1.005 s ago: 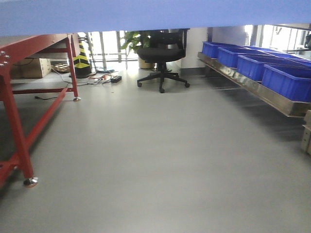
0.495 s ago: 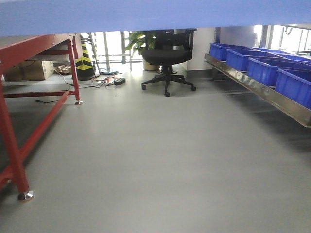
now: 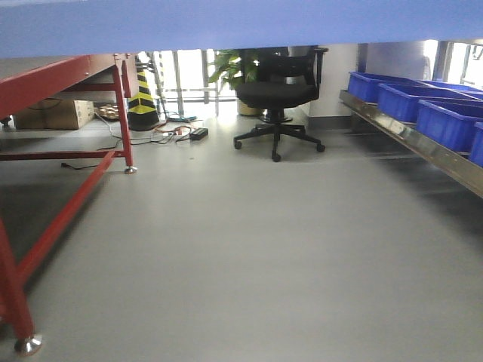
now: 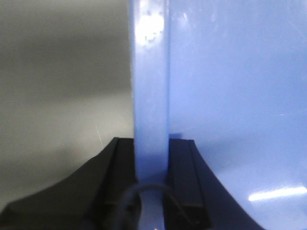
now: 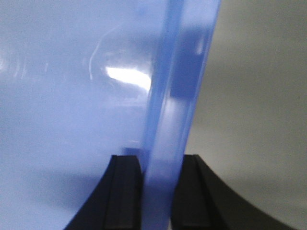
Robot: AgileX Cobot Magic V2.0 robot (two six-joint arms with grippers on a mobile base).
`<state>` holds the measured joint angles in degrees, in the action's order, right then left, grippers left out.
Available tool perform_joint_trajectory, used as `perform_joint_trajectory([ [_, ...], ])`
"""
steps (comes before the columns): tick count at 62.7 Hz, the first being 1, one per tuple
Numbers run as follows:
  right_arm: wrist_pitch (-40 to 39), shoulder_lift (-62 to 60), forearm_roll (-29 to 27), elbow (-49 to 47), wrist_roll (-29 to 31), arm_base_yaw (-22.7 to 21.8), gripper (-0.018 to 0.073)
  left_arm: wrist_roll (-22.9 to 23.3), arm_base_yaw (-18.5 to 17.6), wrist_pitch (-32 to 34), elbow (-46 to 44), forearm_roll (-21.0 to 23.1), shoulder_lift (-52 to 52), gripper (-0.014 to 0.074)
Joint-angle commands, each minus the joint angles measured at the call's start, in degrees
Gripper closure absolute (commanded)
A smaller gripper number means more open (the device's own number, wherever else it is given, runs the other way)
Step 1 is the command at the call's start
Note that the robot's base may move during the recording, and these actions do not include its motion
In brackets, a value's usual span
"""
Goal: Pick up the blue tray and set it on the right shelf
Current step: 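Hold the tray with both grippers while the base turns away, then carry the tray with both grippers to the metal shelf rack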
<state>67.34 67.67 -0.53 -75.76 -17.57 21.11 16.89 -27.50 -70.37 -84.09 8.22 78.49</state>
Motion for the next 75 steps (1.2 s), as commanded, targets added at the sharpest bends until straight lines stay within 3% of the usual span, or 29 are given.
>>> perform_joint_trajectory([
  [1, -2.1, -1.6, 3.4, -2.2, 1.5, -0.4, 0.0503, -1.1, 0.1, -6.0, -1.4, -1.8, -2.0, 0.0645],
  [75, -2.1, -1.6, 3.3, -2.2, 1.5, -0.4, 0.0503, -1.1, 0.1, -6.0, -1.4, 0.2, -2.0, 0.0645],
])
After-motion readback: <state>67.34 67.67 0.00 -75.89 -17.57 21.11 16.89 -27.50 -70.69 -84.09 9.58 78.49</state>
